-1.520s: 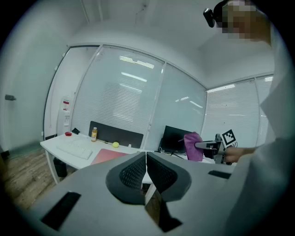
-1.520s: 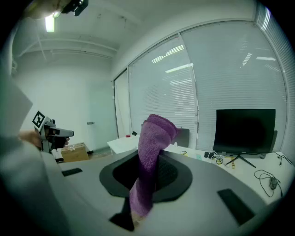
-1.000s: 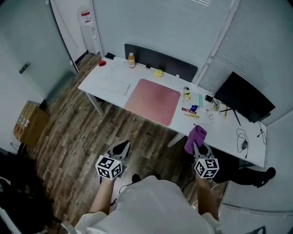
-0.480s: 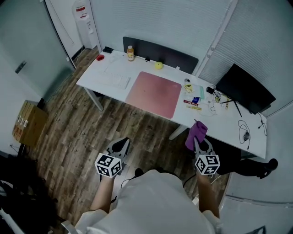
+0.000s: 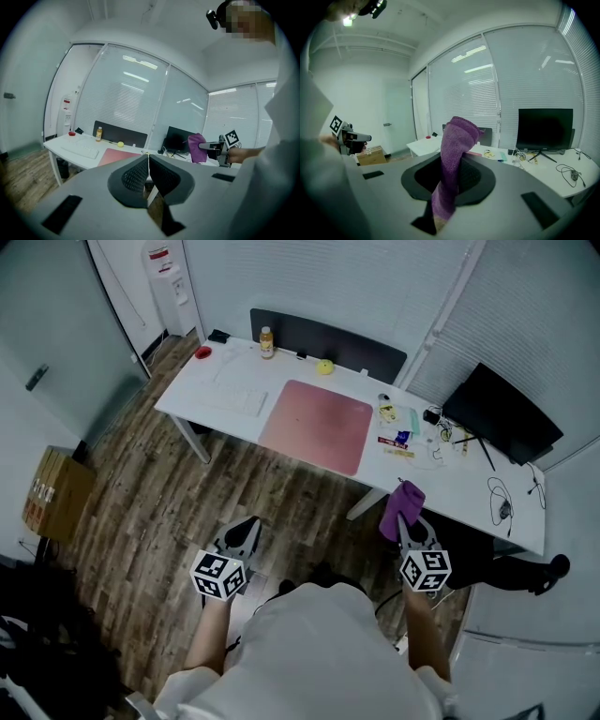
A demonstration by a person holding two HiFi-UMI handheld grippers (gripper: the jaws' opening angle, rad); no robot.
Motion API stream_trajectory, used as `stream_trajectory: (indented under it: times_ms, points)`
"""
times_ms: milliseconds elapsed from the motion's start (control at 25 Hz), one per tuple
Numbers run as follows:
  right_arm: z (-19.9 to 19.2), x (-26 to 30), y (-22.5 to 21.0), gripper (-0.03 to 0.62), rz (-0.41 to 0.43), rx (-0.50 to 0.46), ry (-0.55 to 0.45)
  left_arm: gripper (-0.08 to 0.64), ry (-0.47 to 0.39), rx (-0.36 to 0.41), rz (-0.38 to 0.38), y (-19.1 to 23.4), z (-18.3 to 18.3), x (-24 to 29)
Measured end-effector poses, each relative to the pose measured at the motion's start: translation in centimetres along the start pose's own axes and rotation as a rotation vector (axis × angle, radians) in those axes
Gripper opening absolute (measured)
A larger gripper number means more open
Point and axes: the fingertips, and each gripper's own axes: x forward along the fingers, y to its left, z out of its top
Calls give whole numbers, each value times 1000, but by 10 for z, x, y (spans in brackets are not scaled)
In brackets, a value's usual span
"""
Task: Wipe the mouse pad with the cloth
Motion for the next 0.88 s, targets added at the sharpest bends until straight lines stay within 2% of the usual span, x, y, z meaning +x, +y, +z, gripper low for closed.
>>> stream_trajectory:
  times_ms: [400, 880]
  points:
    - [2, 36, -4, 75, 26, 9, 11, 20, 15, -13, 13, 12, 0, 25]
    - [7, 131, -40, 75, 62, 37, 56, 20, 70, 8, 29, 48, 15, 99]
